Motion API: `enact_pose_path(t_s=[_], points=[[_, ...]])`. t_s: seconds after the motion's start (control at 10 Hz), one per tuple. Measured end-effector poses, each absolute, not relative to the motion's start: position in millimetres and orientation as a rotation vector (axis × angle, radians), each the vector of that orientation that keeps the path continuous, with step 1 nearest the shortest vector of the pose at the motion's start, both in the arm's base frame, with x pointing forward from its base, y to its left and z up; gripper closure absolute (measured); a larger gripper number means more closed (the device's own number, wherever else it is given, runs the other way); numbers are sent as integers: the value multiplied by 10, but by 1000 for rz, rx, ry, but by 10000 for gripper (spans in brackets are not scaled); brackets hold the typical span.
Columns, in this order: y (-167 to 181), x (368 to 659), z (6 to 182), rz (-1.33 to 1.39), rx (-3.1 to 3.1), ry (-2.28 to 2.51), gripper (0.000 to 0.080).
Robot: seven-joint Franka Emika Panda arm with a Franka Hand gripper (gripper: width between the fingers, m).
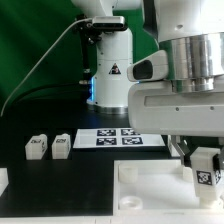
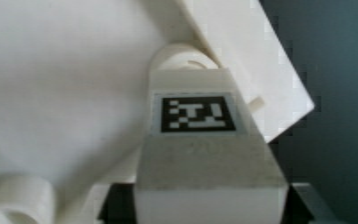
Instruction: Assemble one leg
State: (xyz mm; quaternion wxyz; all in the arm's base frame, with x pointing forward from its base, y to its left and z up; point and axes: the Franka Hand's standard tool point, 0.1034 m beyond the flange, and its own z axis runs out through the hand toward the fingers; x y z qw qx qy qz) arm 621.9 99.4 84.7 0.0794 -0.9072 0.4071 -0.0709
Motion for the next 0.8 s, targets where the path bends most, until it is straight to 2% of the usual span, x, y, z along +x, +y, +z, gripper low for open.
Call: enact_pose_path(t_s=[0.5,0.8], points=[[1010,6188,848,-41,-2113,2064,505],[1058,6183,834,-13,-2072,2122,505]])
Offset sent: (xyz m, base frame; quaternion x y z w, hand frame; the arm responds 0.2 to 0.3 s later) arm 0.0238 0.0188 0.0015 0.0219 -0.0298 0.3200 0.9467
